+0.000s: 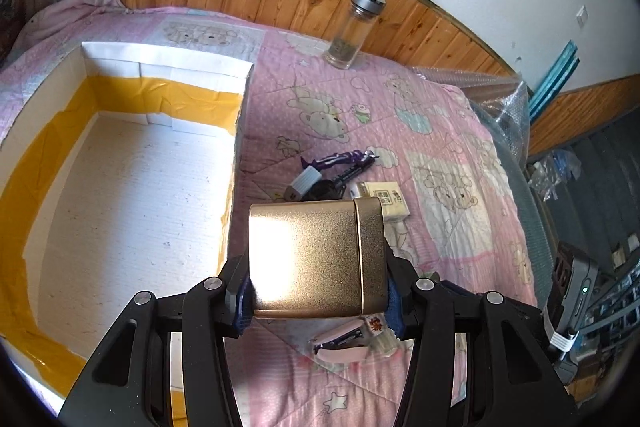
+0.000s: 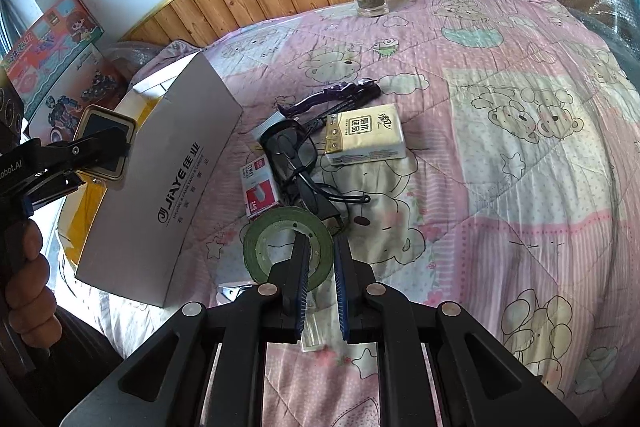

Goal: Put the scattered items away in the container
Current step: 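Lift both held items and carry them toward the white cardboard box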

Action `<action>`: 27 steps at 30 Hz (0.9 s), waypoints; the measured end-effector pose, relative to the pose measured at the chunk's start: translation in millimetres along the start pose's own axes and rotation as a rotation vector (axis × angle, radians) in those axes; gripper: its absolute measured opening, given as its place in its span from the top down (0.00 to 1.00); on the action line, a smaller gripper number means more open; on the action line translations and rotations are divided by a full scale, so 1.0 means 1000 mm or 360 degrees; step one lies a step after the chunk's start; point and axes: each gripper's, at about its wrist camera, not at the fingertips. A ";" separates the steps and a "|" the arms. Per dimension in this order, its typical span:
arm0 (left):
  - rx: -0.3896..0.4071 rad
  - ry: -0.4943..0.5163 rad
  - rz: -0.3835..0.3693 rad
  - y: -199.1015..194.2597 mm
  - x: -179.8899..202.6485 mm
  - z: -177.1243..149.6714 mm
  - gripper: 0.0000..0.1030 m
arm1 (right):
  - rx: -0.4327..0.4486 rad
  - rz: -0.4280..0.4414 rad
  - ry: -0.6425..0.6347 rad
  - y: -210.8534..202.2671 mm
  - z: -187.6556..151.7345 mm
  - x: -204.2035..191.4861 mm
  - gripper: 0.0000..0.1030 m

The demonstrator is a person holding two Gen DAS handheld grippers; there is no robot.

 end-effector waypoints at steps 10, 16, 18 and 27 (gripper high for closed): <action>0.0011 0.0052 0.0139 -0.026 -0.031 0.018 0.49 | -0.0003 0.0103 -0.0056 -0.009 0.009 -0.037 0.87; 0.0017 -0.0072 0.0146 -0.024 -0.066 0.020 0.49 | -0.0042 0.0155 -0.0060 -0.006 0.013 -0.053 0.87; 0.0018 -0.0069 0.0138 -0.023 -0.070 0.022 0.49 | -0.0050 0.0177 -0.0060 -0.005 0.015 -0.060 0.87; 0.0058 -0.0077 0.0165 -0.023 -0.083 0.033 0.49 | -0.0067 0.0253 -0.0121 -0.003 0.034 -0.098 0.87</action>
Point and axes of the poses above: each gripper's, at about its wrist camera, not at the fingertips, and y roughly the way its jaws point, x to its right, z to its top, and after that the axes turned 3 degrees about -z, right-handed
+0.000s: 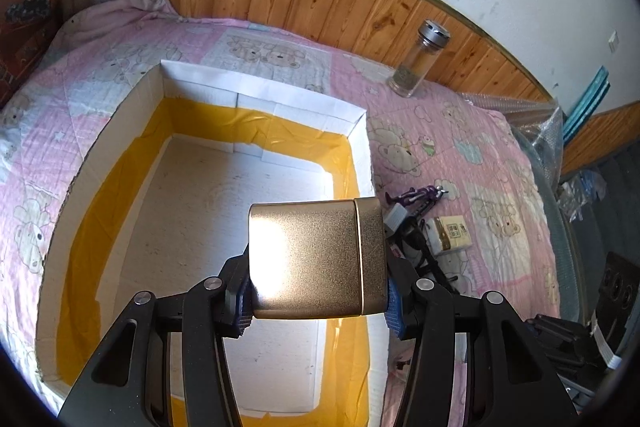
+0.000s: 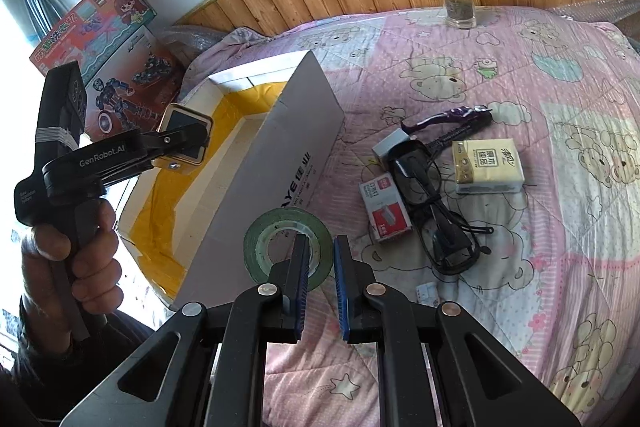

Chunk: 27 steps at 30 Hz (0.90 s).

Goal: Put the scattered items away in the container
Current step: 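Lift both held items and carry them toward the white cardboard box, then move both tools over the box interior and lower the held items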

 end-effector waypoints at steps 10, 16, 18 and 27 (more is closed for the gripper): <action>0.0017 -0.0040 0.0082 0.010 -0.021 0.014 0.49 | 0.0003 0.0064 -0.0101 0.004 0.037 -0.041 0.87; 0.0013 -0.0074 0.0122 0.019 -0.032 0.022 0.49 | 0.0006 0.0082 -0.0186 0.011 0.059 -0.069 0.87; 0.0008 -0.0090 0.0134 0.023 -0.035 0.025 0.49 | 0.0004 0.0078 -0.0219 0.015 0.066 -0.078 0.87; 0.0002 -0.0190 0.0175 0.035 -0.056 0.037 0.49 | -0.0041 0.0039 -0.0326 0.039 0.089 -0.100 0.87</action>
Point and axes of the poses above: each gripper's, at about its wrist camera, not at the fingertips, and y roughly the way its jaws point, x to its right, z to its top, and after that the axes turned 3 degrees about -z, right-handed
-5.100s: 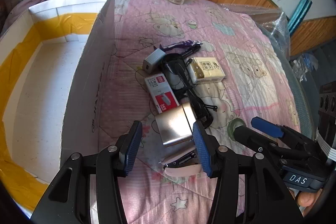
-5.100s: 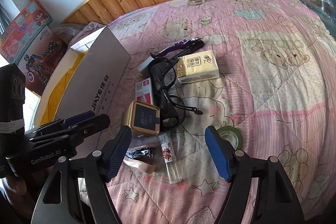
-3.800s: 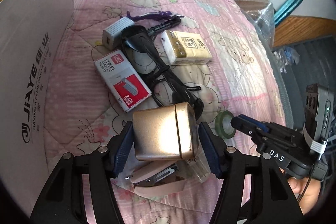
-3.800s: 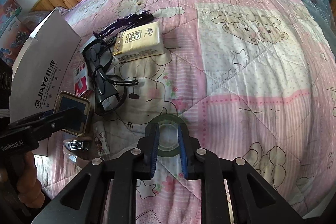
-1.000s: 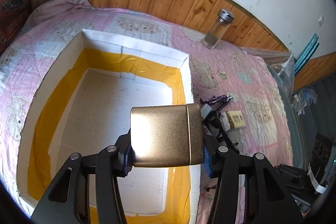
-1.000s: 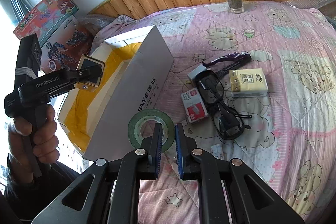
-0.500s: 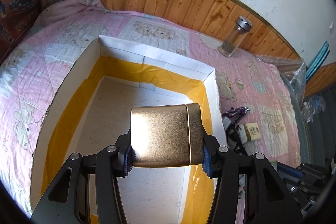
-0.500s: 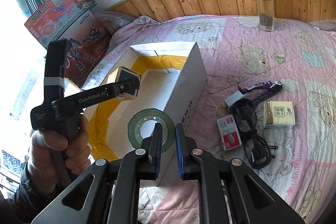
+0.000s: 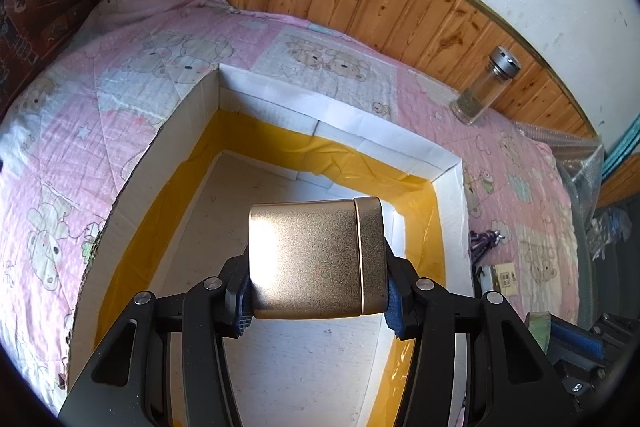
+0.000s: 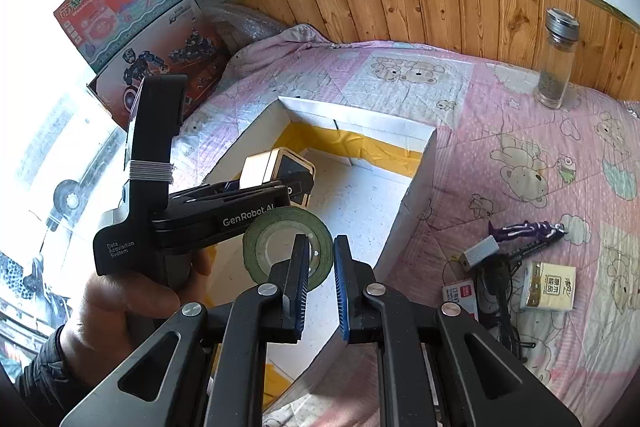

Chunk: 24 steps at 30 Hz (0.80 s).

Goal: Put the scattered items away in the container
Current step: 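Move both tools over the box interior and lower the held items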

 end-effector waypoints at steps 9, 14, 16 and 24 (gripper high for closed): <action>0.0003 -0.0058 -0.0004 0.007 -0.008 0.009 0.49 | -0.0022 -0.0036 -0.0051 0.014 0.015 -0.002 0.87; 0.0006 -0.0075 -0.0008 0.010 -0.011 0.014 0.48 | -0.0041 -0.0072 -0.0065 0.025 0.026 0.001 0.87; 0.0012 -0.0075 -0.0001 0.011 -0.012 0.016 0.48 | -0.0046 -0.0082 -0.0068 0.029 0.029 0.001 0.87; -0.0002 -0.0101 0.0008 0.019 -0.021 0.022 0.48 | -0.0082 -0.0124 -0.0101 0.048 0.042 0.003 0.87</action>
Point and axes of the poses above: each gripper's, at about its wrist camera, not at the fingertips, and y roughly the way its jaws point, x to its right, z to its top, and after that the axes turned 3 degrees about -z, right-handed
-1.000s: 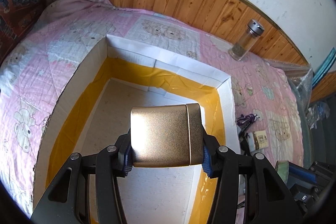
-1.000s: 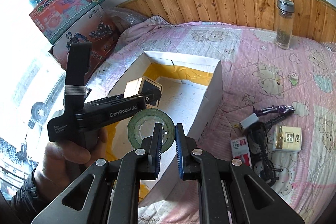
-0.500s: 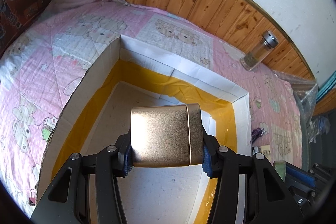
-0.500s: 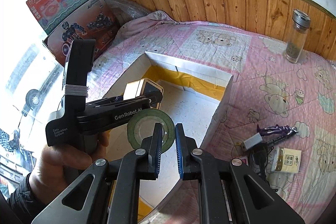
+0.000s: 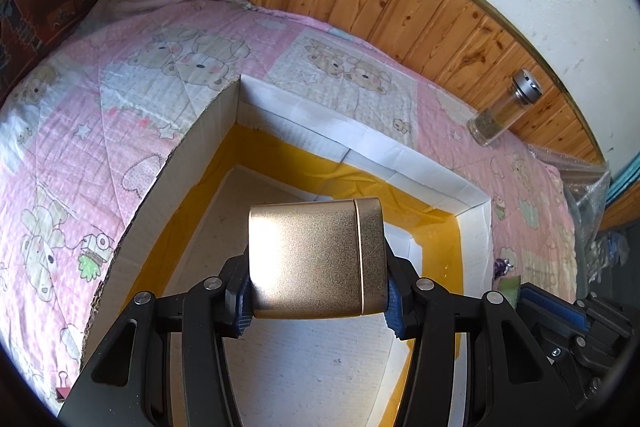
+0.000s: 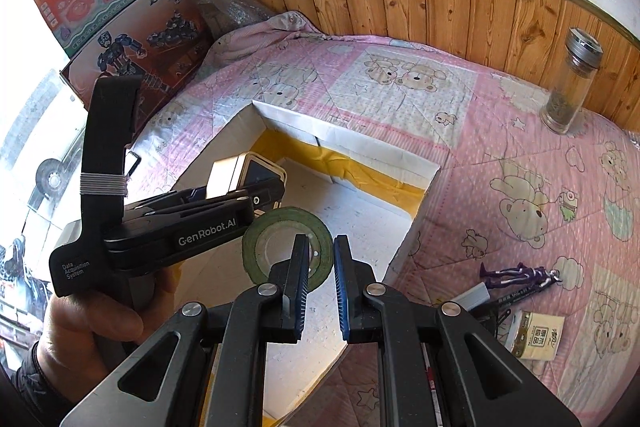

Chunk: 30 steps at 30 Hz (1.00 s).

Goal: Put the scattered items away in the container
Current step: 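Move both tools over the box interior and lower the held items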

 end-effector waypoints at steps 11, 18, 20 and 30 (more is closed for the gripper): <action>-0.0035 0.0008 0.0026 0.012 0.000 0.003 0.48 | -0.0090 -0.0059 -0.0096 0.032 0.012 -0.002 0.87; -0.0062 -0.0017 0.0054 0.019 -0.004 0.006 0.48 | -0.0146 -0.0108 -0.0186 0.049 0.015 -0.005 0.87; -0.0076 -0.0026 0.0063 0.022 -0.005 0.007 0.48 | -0.0165 -0.0123 -0.0215 0.053 0.015 -0.006 0.87; -0.0142 -0.0062 0.0089 0.037 -0.009 0.010 0.48 | -0.0260 -0.0188 -0.0363 0.073 0.016 -0.012 0.87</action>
Point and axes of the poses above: each gripper's, at about its wrist camera, not at the fingertips, and y roughly the way its jaws point, x to its right, z to its top, and after that the axes turned 3 degrees about -z, right-handed
